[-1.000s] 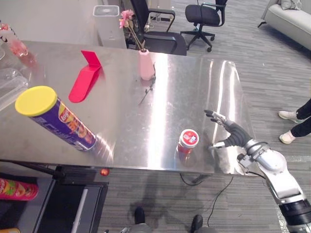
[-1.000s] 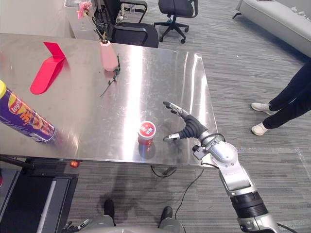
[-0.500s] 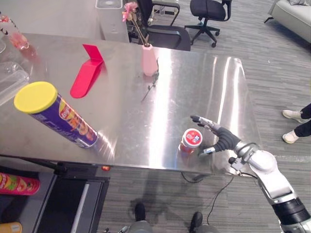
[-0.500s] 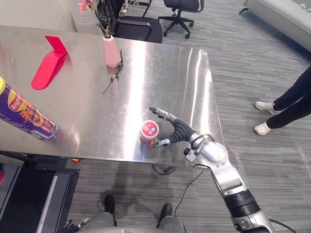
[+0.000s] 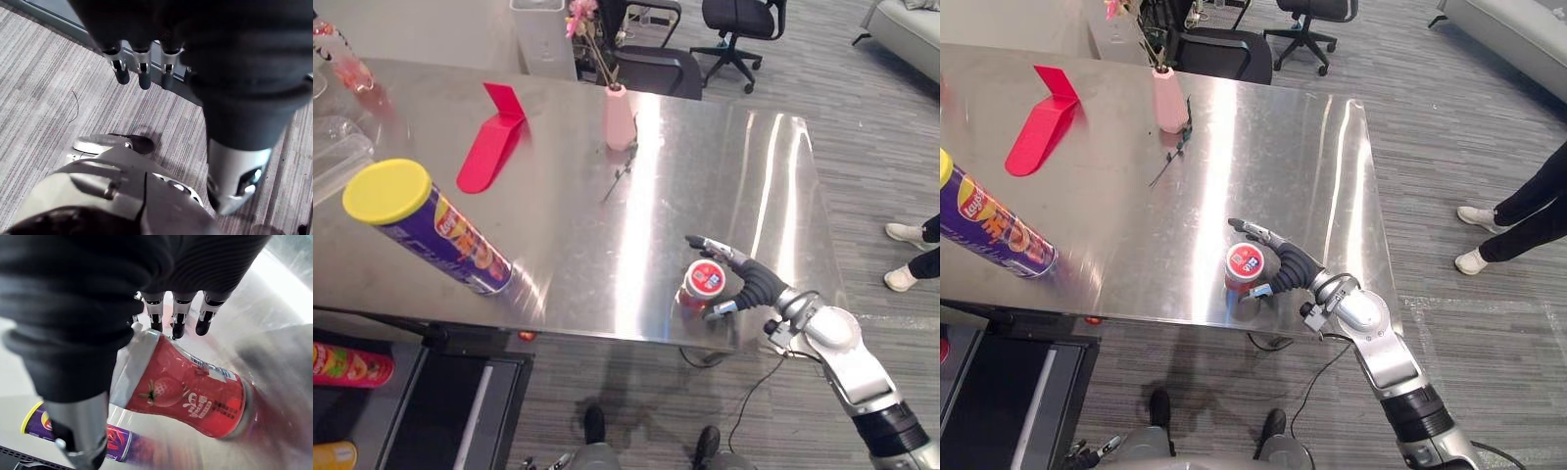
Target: Put the gum and the chips on the shelf.
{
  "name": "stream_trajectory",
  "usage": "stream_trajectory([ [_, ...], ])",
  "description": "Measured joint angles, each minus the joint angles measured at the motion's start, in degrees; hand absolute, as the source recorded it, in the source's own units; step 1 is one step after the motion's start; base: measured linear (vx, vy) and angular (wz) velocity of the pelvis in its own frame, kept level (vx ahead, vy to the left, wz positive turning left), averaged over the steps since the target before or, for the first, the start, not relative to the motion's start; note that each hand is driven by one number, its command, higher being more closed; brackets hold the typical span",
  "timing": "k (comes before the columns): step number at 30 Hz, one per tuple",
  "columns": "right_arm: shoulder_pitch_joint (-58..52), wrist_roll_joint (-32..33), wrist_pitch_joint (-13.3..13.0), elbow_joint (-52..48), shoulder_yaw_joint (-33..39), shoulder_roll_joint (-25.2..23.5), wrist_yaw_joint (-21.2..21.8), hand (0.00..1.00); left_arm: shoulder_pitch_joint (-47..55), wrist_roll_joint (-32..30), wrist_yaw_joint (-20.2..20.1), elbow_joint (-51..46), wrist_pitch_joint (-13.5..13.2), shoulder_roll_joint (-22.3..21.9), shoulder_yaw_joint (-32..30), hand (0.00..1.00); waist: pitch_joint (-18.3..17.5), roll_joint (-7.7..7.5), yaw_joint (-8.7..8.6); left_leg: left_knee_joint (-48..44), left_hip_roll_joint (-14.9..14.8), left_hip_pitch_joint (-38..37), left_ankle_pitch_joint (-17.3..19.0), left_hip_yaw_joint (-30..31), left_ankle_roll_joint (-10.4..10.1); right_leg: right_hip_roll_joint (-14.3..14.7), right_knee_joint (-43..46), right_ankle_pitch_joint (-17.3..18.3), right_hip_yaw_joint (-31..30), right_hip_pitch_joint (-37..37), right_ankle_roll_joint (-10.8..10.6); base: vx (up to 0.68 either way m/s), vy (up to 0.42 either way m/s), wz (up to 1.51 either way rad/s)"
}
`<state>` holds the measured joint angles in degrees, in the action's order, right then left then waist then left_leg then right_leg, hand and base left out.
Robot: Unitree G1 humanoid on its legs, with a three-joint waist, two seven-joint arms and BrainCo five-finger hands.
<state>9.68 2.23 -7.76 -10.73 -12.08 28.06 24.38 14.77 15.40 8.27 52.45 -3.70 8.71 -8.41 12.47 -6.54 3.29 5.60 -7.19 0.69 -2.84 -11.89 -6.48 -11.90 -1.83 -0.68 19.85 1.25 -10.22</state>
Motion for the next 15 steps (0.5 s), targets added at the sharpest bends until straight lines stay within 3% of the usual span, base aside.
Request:
stream_trajectory([
  [15,0.0,-2.1,-0.2,2.4,0.3,0.0,-0.5,0.00,0.0,0.1,0.0,-0.2,0.0,0.0,-0.1,0.00,1.0,-0.09,0.06,0.0,0.1,0.2,0.0,0.2,0.0,-0.1,0.2,0.0,0.2,-0.1,0.0,0.00,0.000,0.00],
])
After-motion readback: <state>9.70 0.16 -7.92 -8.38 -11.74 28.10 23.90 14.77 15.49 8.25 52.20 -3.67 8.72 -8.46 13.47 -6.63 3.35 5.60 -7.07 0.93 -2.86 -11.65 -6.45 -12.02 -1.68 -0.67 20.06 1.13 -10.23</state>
